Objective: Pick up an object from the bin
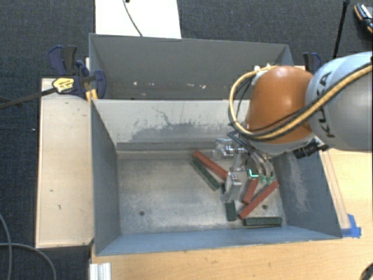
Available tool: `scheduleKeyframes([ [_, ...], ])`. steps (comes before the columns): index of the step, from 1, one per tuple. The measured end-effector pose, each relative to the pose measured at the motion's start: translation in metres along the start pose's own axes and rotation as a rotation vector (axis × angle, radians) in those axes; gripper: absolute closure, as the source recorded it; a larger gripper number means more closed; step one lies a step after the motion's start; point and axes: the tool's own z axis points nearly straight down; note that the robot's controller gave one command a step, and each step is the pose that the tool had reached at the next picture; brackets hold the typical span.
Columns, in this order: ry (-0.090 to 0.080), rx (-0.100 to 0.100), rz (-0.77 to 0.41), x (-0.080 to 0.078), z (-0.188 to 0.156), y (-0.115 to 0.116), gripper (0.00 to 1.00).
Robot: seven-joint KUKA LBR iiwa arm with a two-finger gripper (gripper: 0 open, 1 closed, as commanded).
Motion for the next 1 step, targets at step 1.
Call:
scheduleKeyframes([
  [1,-0.008,0.0,0.001,-0.0018,-0.0037,-0.0002,0.0],
])
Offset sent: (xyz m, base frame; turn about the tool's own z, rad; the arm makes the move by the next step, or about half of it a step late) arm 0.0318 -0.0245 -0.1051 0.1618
